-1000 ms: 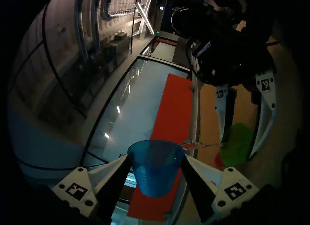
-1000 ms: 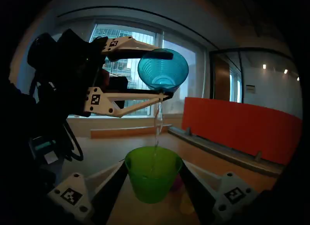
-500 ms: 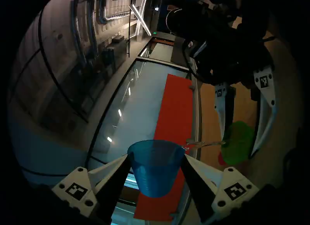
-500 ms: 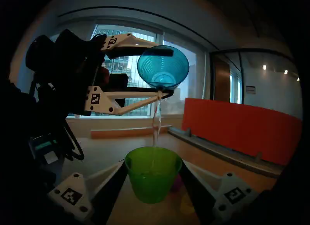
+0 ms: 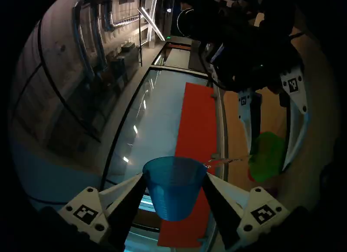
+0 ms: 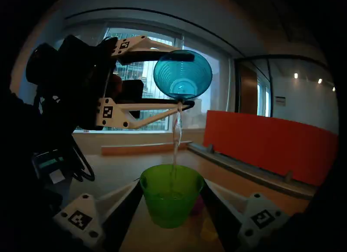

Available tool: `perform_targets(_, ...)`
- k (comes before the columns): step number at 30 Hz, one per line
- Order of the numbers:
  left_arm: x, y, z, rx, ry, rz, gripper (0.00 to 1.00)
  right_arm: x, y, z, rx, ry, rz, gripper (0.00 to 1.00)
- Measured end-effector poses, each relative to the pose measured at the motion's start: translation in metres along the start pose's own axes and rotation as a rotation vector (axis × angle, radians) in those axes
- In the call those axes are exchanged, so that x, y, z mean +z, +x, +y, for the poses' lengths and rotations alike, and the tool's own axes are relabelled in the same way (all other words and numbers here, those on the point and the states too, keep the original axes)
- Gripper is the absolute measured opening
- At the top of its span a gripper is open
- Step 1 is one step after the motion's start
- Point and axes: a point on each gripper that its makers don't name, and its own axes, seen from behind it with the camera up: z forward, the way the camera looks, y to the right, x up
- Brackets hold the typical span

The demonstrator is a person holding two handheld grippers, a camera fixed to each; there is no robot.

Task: Pour water

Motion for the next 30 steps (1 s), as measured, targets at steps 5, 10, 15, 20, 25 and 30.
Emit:
perform_targets(5, 0.000, 0.003, 0.002, 0.017, 0.000, 0.007, 0.86, 0.000, 0.000, 0.001, 0.002, 0.000, 0.001, 0.92)
perform_targets(10, 0.001, 0.004, 0.003, 0.046, 0.002, 0.007, 0.86, 0.002, 0.001, 0.001, 0.002, 0.000, 0.002, 0.91)
perform_targets(15, 0.002, 0.006, 0.004, 0.074, 0.001, 0.011, 0.86, 0.002, 0.001, 0.001, 0.002, -0.001, 0.004, 0.91)
perform_targets(20, 0.001, 0.009, 0.005, 0.098, -0.004, 0.016, 0.86, 0.002, 0.001, 0.001, 0.004, -0.001, 0.005, 0.92)
perform_targets(25, -0.001, 0.010, 0.005, 0.135, 0.000, 0.015, 0.86, 0.002, 0.002, 0.002, 0.005, -0.003, 0.006, 0.91)
perform_targets(30, -0.003, 0.012, 0.006, 0.166, 0.000, 0.017, 0.86, 0.000, 0.004, 0.002, 0.005, -0.005, 0.009, 0.91)
